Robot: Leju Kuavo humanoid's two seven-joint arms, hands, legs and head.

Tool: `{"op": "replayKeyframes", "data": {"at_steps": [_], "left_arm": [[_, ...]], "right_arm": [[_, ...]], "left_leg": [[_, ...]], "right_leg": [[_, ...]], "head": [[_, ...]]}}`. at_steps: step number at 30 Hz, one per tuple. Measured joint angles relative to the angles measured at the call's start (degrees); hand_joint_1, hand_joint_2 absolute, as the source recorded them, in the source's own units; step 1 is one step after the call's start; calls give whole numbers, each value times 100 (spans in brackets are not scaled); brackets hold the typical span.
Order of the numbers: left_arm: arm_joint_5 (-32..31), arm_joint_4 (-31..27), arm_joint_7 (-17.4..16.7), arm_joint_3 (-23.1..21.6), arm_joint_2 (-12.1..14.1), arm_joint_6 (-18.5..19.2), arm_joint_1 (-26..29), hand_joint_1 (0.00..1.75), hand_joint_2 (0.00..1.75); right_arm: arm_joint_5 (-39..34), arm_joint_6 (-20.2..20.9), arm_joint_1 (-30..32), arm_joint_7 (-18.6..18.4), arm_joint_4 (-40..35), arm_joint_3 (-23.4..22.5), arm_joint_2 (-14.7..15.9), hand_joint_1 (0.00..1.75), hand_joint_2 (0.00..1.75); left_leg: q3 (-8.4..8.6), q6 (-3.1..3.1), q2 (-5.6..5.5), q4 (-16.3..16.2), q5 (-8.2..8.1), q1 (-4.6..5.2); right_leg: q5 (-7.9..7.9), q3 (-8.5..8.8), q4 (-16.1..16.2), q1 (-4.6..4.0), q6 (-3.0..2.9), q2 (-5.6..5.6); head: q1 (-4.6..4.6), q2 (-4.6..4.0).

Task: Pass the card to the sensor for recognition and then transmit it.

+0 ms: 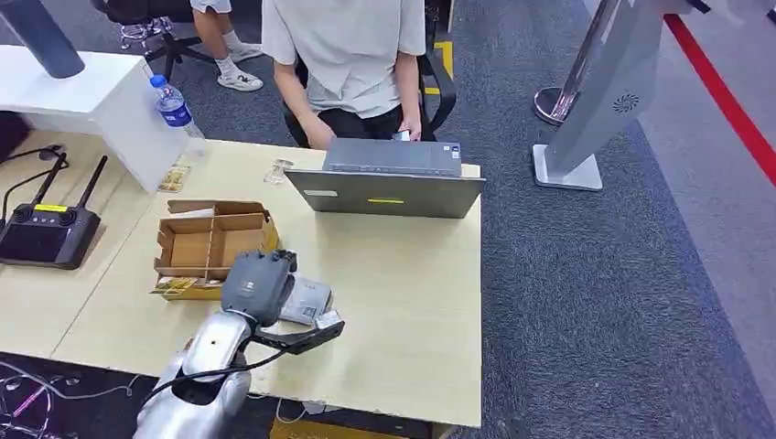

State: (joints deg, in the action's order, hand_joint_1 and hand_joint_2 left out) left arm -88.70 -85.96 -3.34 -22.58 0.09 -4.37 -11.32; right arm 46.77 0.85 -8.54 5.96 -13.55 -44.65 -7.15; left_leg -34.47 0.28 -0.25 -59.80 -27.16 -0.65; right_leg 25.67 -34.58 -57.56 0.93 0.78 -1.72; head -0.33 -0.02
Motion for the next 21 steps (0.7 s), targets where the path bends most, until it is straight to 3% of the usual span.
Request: {"op": "replayKeyframes", "data": {"at_steps": [3,7,12,18,19,21], "left_arm": [[11,-834,2,135,13,175,-193,175,175],[-4,-1572,-96,556,147,728,-691,175,175],[-9,-1502,-518,1084,603,1158,-1395,175,175],[-9,-1115,-588,1255,914,1152,-1718,175,175],[-9,-1086,-590,1255,931,1152,-1741,0,175],[-9,-1023,-595,1255,966,1152,-1789,0,175]], "right_arm": [[29,7,64,22,0,-40,0,0,0],[153,39,68,2,0,-55,0,0,0],[288,57,36,-87,0,-53,0,0,0],[313,79,-18,-133,0,-53,0,0,0],[315,87,-21,-133,0,-55,0,0,0],[335,101,-23,-133,0,-53,0,0,0]], "left_leg": [[-1,1,0,0,-1,0],[1,0,1,1,0,0],[3,-14,2,3,9,-3],[1,-10,0,2,16,-1],[1,-10,0,2,16,-1],[1,-9,0,2,15,1]], "right_leg": [[0,-1,0,0,0,-1],[0,-1,0,0,-1,0],[-3,-5,-6,-2,-5,-3],[-3,-3,-9,0,-5,-2],[-4,-3,-9,1,-5,-2],[-4,-4,-8,1,-5,-2]], "head": [[0,0],[-2,0],[0,0],[0,0],[0,0],[0,0]]}}
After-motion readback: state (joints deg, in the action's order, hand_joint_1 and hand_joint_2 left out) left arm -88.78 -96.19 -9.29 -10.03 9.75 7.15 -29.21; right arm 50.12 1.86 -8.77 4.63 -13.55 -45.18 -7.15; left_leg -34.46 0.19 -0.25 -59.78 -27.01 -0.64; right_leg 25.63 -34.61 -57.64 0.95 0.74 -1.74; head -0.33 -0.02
